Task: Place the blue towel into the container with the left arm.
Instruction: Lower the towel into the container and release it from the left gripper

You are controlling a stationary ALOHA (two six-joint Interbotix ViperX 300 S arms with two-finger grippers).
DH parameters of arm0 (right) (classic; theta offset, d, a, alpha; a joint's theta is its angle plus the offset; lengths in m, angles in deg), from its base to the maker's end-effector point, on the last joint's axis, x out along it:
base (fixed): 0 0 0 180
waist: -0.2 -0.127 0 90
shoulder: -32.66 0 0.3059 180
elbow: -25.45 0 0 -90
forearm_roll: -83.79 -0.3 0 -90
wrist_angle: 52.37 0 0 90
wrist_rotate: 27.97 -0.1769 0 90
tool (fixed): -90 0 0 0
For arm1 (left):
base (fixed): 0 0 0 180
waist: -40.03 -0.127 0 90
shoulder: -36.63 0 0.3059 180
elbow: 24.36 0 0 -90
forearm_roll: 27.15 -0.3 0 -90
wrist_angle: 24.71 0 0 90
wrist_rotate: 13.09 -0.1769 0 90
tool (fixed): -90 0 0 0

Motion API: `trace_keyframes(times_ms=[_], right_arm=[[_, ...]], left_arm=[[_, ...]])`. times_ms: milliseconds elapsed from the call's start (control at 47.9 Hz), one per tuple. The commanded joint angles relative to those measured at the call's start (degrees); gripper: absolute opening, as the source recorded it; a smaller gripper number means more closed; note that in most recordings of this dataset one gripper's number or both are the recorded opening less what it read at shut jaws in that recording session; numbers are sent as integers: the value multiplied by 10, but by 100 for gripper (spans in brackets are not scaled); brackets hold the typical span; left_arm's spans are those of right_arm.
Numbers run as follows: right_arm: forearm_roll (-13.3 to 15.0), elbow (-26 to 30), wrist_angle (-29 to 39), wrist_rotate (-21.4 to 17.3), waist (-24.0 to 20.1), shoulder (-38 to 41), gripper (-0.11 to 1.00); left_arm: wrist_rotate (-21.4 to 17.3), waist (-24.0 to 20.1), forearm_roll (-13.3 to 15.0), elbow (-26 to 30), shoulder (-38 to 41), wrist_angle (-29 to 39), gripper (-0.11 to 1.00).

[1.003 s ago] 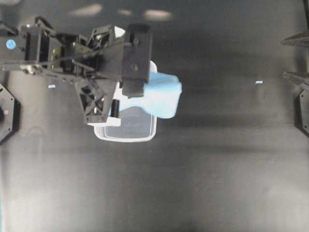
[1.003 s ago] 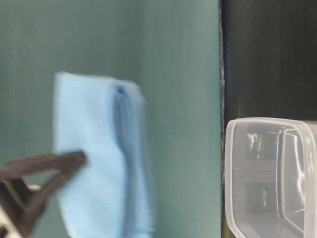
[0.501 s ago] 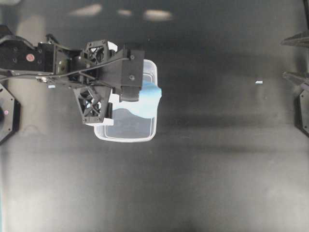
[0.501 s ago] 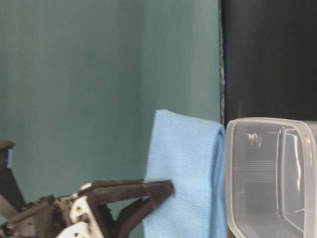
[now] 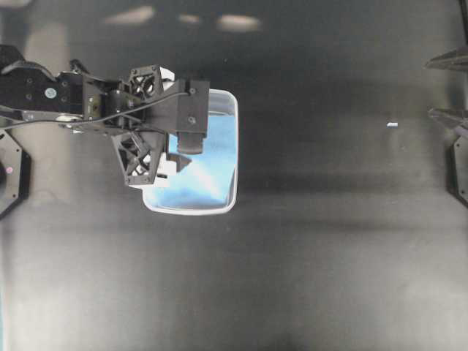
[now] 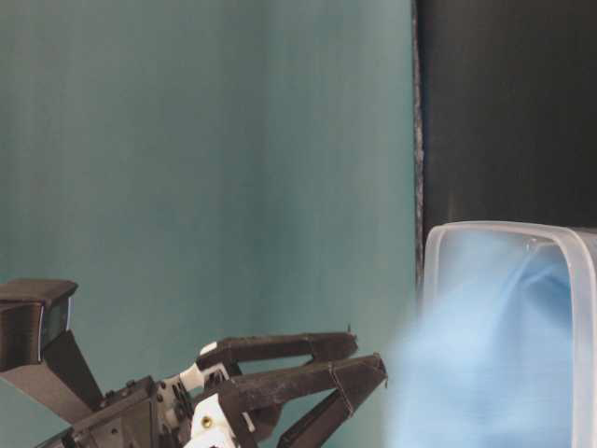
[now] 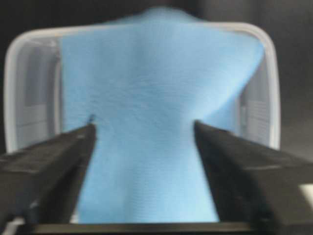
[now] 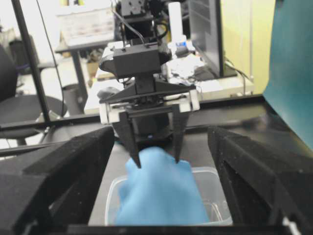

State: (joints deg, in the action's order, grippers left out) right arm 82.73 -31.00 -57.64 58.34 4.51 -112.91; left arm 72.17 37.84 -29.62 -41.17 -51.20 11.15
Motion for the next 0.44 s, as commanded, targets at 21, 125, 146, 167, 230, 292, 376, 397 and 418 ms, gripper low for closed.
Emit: trace_keyframes(times_ms=[21, 125, 146, 167, 230, 292, 376, 397, 418], right_arm=[[-3, 6, -6, -1, -1, 4, 75], [-3, 6, -6, -1, 0, 4, 75], [-3, 6, -6, -1, -1, 4, 75], [-3, 6, -6, -1, -1, 4, 75], [-3, 6, -6, -1, -1, 4, 75], [-3, 6, -6, 0, -1, 4, 75], [-3, 6, -6, 0, 0, 4, 75], [-3, 6, -6, 0, -1, 4, 75], [-3, 6, -5, 0, -1, 4, 75]], left_arm=[[0, -4, -2, 6, -8, -17, 89], [8, -4, -2, 13, -19, -26, 90], [9, -4, -2, 15, -25, -27, 90], [9, -4, -2, 16, -30, -27, 90], [10, -3, -2, 18, -54, -27, 90], [11, -1, -2, 18, -81, -28, 90], [16, 2, -2, 11, -124, -33, 90], [18, 3, -1, 10, -134, -35, 90], [19, 4, -2, 7, -143, -39, 90]])
